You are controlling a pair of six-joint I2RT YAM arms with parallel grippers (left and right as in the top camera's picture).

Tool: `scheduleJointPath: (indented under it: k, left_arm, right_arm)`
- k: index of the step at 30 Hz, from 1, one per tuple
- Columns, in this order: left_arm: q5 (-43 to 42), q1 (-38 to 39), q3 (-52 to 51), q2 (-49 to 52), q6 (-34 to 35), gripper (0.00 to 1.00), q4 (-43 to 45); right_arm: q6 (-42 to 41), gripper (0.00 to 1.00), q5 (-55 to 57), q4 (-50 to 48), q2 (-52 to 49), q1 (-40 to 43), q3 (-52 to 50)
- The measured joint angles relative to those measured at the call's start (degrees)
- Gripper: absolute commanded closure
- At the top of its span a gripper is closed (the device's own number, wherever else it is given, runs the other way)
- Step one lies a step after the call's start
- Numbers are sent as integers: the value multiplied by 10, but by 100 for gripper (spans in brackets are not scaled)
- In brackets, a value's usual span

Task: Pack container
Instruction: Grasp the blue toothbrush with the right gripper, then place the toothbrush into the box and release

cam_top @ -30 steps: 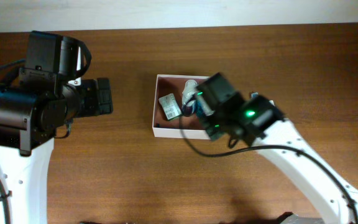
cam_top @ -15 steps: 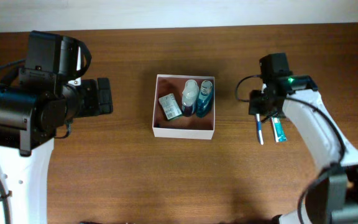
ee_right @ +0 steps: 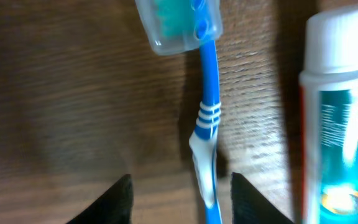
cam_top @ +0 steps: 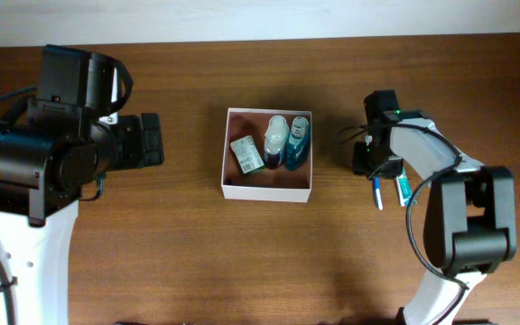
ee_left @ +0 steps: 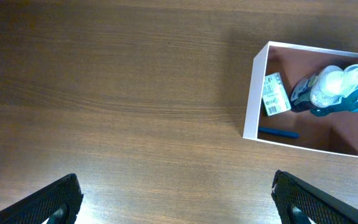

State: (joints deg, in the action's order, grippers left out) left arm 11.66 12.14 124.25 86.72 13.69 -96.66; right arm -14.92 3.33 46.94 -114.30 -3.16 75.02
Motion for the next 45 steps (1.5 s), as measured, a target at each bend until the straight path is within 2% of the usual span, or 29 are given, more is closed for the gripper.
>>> scheduleJointPath:
  k: [3,5,17,22,27,32,37,45]
  left_arm:
    - [0,0,0,0,0,1,0]
    - [0,0,0,0,0,1,0]
    - [0,0,0,0,0,1,0]
    - [0,0,0,0,0,1,0]
    - [0,0,0,0,0,1,0]
    - [0,0,0,0,0,0,0]
    - [0,0,0,0,0,1,0]
    - [0,0,0,0,0,1,0]
  right_arm:
    - [-4,80,-14,-7,-3,8,1]
    - [-5,96,-15,-6,-3,12,1]
    - [-5,96,-45,34,13,13,-3]
    - [4,96,-78,49,140,-21,-9]
    - [43,96,-101,29,344,-140,2]
    - [162,96,-114,19,439,-291,9]
    - [259,96,-98,12,391,-364,9]
    - [375,96,-4,-57,208,-373,9]
